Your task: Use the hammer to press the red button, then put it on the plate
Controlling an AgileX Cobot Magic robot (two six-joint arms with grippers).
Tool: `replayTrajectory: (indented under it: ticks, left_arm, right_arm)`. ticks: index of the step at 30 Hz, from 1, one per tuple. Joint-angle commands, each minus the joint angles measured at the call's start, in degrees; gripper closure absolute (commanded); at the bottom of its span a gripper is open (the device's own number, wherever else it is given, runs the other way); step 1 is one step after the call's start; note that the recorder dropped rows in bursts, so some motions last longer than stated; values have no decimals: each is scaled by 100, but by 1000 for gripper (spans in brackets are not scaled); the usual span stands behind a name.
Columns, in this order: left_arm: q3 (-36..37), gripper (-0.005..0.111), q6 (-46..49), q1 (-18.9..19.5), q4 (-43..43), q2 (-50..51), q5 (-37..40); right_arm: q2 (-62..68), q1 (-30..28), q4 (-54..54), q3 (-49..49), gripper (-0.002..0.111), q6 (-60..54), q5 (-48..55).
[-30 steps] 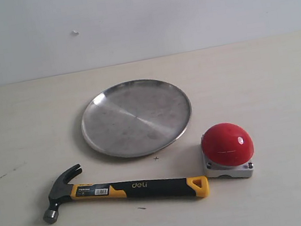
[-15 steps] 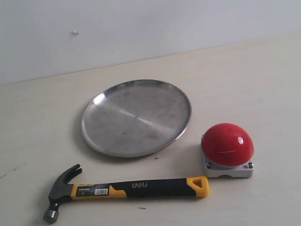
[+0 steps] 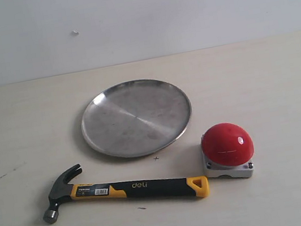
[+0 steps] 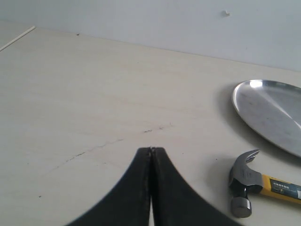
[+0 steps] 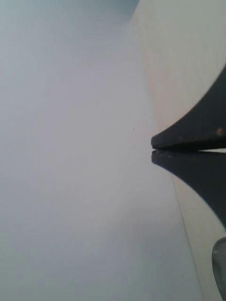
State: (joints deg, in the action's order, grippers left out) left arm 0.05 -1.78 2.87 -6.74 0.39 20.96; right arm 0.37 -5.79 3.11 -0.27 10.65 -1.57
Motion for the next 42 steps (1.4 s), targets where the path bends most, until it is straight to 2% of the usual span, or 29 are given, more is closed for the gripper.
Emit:
replayTrajectory:
  ticks: [1,12,14,15,21,29,32,34,38,42]
  left_arm:
    - [-5,107,-17,15,10,-39,-17]
    - [-5,107,-17,15,10,-39,-17]
    - [-5,107,-17,15,10,-39,-17]
    - [-5,107,-17,15,10,-39,-17]
    - [-5,107,-17,15,10,-39,-17]
    - [-5,107,-17,15,10,-39,-17]
    - [-5,107,-17,15,10,-39,-17]
    - [-5,107,-17,15,10,-39,-17]
    - [-5,107,-17,15,10,-39,-17]
    - [-5,107,-17,15,10,-39,-17]
  right_arm:
    - [-37,-22,29,27,108,12,92]
    - [485,-22,149,27,108,-2,157]
    - [713,-22,149,27,108,10,-235]
    - [1018,-22,149,11,108,18,-496]
    - [2090,-22,186,-164,108,3,-598]
    - [3441,-22,236,-700,108,17,52]
    - [4138,323,408,-1025,108,17,77]
    - [4651,769,408,-1471,108,5,380]
    - [5667,1751,396,-2735,108,-172,1651]
    - [6669,2708,764,-4120,108,-1114,3377]
